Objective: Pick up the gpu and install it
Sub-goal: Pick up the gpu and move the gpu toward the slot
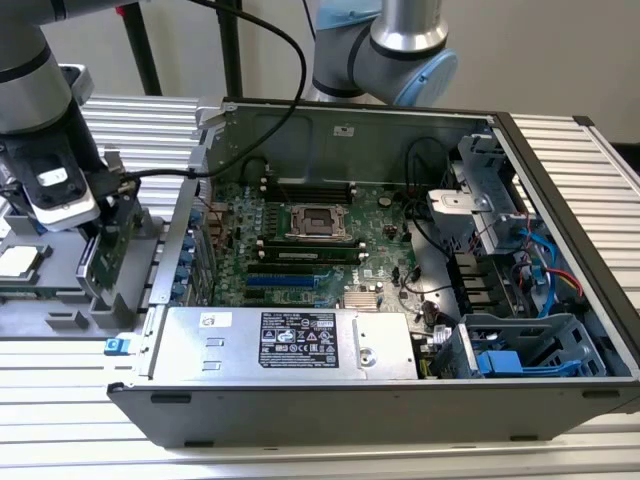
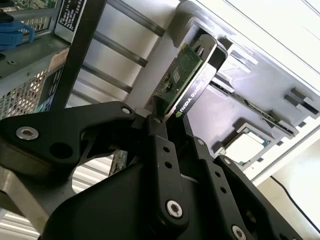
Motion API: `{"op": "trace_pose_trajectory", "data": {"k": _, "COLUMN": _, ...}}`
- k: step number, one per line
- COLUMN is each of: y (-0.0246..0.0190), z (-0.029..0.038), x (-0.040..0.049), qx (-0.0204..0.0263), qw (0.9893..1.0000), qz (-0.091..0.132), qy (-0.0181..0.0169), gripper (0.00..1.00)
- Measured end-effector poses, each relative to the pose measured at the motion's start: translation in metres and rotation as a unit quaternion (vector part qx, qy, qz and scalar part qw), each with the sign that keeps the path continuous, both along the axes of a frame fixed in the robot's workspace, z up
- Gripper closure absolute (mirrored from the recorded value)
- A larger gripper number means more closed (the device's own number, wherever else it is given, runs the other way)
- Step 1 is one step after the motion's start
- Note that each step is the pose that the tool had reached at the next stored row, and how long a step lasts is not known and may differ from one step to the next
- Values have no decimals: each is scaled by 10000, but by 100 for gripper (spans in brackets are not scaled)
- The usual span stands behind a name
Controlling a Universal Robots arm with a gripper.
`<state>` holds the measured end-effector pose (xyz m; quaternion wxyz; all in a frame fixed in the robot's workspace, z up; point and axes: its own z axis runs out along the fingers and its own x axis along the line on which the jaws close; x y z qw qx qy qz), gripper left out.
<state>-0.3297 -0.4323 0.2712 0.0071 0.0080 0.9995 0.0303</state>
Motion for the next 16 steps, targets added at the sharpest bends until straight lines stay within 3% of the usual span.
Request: {"op": "trace_pose_trajectory", "data": {"k": 16, "y": 0, "z": 30, "x": 0, "qx": 0, "qw": 10000, "qz": 0, "qy": 1, "gripper": 100}}
